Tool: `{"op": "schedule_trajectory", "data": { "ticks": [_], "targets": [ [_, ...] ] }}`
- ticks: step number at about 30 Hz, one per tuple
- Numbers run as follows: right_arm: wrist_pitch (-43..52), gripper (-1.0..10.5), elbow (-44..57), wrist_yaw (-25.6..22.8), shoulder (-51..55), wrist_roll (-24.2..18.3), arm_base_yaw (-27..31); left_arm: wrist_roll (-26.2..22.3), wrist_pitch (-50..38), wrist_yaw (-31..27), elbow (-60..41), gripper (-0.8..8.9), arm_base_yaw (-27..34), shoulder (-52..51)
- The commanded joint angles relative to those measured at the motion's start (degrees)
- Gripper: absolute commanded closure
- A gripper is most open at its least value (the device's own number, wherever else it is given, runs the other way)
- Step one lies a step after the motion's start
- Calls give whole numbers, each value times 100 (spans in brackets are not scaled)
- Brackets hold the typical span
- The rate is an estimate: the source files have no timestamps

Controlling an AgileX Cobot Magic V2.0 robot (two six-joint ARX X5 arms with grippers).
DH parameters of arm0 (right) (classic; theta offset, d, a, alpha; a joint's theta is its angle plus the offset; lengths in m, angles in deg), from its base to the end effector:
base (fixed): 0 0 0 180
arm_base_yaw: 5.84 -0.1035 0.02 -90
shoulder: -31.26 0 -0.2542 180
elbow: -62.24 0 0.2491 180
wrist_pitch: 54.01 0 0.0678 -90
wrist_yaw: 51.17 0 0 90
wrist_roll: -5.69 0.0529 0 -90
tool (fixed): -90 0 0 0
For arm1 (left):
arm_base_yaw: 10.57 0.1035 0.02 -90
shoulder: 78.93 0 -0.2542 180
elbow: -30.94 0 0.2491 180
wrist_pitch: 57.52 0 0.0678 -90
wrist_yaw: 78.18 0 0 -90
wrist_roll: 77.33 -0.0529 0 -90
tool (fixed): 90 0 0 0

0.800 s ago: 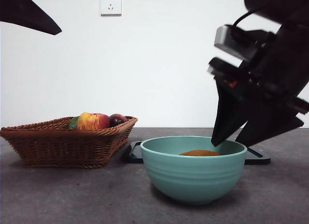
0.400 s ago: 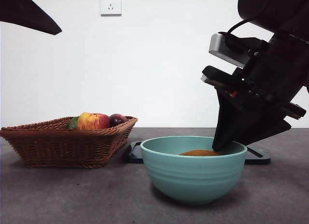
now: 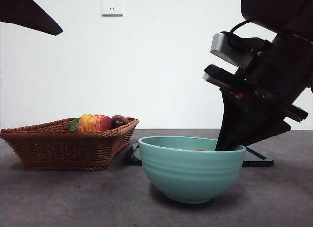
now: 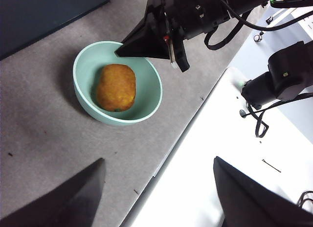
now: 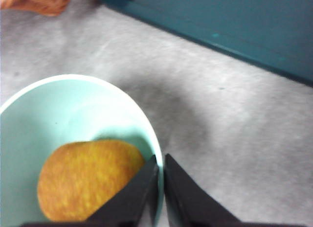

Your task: Pick up the wifruite, put it on the bowl, pick up the plate, put it on desk

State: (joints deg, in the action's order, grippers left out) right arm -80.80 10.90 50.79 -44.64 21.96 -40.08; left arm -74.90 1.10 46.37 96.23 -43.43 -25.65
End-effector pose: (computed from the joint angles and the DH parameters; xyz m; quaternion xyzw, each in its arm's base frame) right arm 0.2082 0.1550 0.1531 0.0344 0.4709 0.2899 0.8325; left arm 0.1418 -0.1273 0.2782 -0.0220 0.4063 -0.5011 0.7637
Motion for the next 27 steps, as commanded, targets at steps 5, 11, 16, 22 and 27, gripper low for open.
{"op": "schedule_trajectory", "data": {
  "ticks": [5,11,16,22,27],
  "targets": [
    [4,939,-487,2,-70,-181,-42,-77,-52,31,31,470,-42,22],
    [-94,939,-970,-179,-138,-391,133,-144,-52,31,31,470,-42,22],
    [-92,939,-1381,-190,-411,-507,468,-160,-55,31,31,470,-42,22],
    [-79,939,-1915,-188,-1005,-645,813,-160,-52,31,31,470,-42,22],
    [-13,939,-2334,-153,-1567,-662,1016,-157,-52,31,31,470,-42,22]
  ]
}}
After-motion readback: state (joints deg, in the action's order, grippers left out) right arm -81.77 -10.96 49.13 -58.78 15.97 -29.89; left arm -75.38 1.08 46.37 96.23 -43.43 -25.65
